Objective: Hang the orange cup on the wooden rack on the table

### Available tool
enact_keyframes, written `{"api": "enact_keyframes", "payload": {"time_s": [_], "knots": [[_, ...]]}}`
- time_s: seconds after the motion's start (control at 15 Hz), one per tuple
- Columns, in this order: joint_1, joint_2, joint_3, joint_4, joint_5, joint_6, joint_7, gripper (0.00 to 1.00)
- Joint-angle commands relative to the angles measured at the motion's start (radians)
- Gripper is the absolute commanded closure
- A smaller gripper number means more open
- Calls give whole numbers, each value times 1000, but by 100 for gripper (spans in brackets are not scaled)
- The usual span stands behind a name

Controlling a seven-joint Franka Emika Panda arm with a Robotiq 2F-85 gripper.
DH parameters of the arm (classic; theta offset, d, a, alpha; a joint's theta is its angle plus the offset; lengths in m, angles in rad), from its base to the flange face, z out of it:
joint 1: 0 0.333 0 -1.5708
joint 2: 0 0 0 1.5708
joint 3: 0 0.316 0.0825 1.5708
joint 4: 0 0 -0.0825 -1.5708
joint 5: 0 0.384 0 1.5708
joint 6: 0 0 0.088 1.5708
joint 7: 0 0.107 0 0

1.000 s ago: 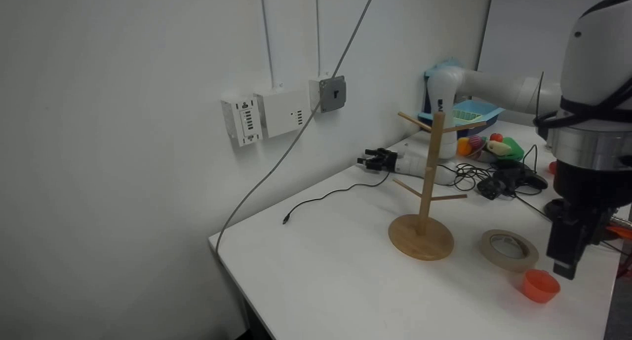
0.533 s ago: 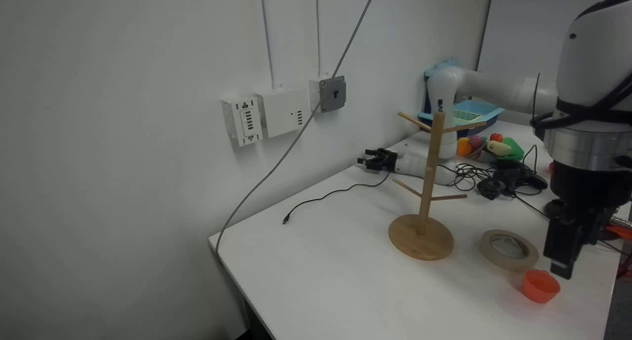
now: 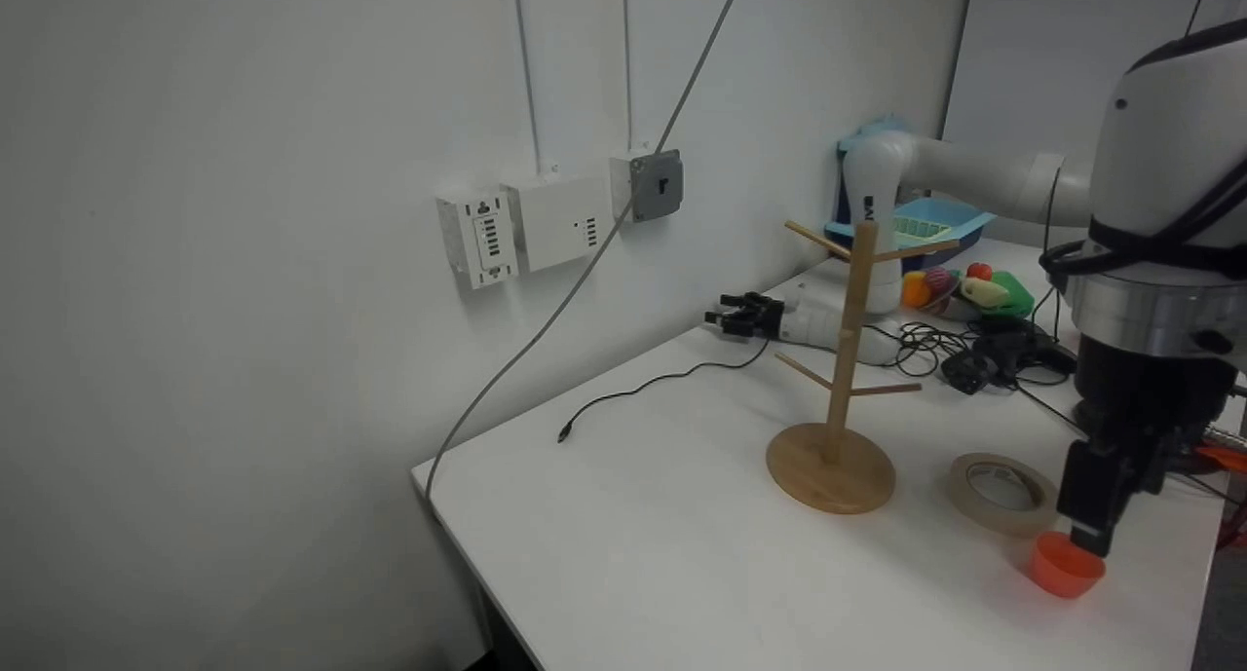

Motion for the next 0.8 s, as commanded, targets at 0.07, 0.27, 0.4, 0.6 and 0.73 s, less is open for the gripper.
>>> {"api": "enact_keyframes", "payload": {"time_s": [0.07,0.27,0.4,0.6,0.73], "knots": [[-5,20,-24,-49,-29,71,35,0],[-6,45,-38,-76,-67,121,68,0],[-6,72,-52,-81,-103,165,103,0],[0,121,-78,-68,-171,226,162,0],[7,151,-94,-54,-198,256,192,0]]}}
